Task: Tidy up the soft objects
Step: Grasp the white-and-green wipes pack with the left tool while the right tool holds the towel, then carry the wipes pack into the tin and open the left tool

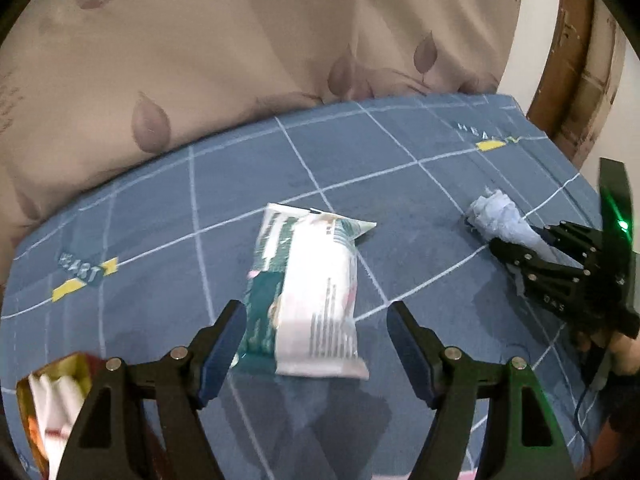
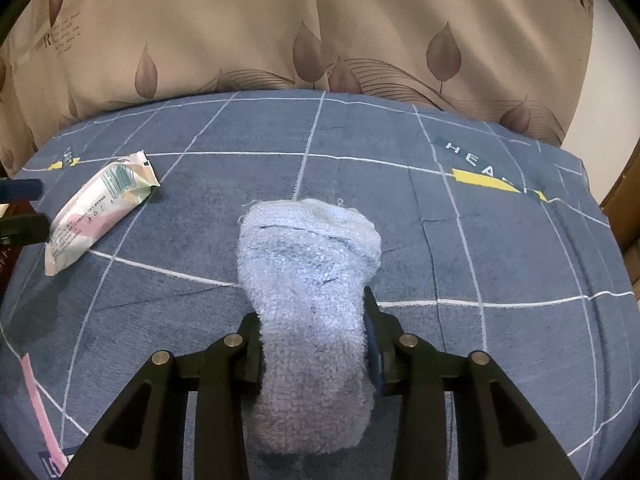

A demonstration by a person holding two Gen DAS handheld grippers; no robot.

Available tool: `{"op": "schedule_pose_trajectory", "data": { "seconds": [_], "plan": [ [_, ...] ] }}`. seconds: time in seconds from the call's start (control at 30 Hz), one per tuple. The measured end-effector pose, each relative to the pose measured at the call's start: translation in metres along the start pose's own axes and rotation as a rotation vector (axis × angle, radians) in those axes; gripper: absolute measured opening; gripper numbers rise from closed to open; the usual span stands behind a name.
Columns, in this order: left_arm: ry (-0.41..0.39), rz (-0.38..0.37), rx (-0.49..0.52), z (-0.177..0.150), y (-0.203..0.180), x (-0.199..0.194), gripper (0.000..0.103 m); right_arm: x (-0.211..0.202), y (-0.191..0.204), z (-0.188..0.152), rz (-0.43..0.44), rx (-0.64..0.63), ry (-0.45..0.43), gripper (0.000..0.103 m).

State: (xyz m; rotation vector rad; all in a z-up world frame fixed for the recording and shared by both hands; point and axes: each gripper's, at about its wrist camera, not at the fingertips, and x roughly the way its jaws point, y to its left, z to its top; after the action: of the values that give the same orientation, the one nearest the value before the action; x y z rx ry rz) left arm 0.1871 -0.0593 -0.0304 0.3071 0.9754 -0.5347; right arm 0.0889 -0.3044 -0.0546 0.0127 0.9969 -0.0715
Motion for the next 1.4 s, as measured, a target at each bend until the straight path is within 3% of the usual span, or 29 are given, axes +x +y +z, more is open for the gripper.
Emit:
{"op": "schedule_pose_trajectory", "data": {
  "seconds": [0.27, 0.47, 0.6, 0.77, 1.17, 1.4],
  "plan": [
    [0.069, 0.068, 0.069, 0.010, 0.003, 0.036, 0.076, 0.001, 0.001, 0.000, 0.001, -0.002, 0.000, 0.035],
    [0.101, 0.052, 0.006, 0.015, 0.010, 0.066, 0.084, 0.002, 0.001, 0.000, 0.001, -0.004, 0.000, 0.035],
    [0.068, 0.028, -0.096, 0.018, 0.018, 0.071, 0.082, 0.002, 0.001, 0.000, 0.002, -0.004, 0.001, 0.035],
    [0.049, 0.028, -0.155, 0.018, 0.023, 0.062, 0.057, 0.001, 0.002, -0.001, 0.004, -0.001, 0.000, 0.035],
    [0.046, 0.068, -0.265, -0.009, 0.010, 0.020, 0.054, 0.001, 0.002, 0.000, 0.004, -0.002, 0.001, 0.036],
    [0.018, 0.021, -0.310, -0.024, -0.001, -0.023, 0.054, 0.001, 0.002, 0.000, 0.002, -0.002, 0.001, 0.035]
  ]
}}
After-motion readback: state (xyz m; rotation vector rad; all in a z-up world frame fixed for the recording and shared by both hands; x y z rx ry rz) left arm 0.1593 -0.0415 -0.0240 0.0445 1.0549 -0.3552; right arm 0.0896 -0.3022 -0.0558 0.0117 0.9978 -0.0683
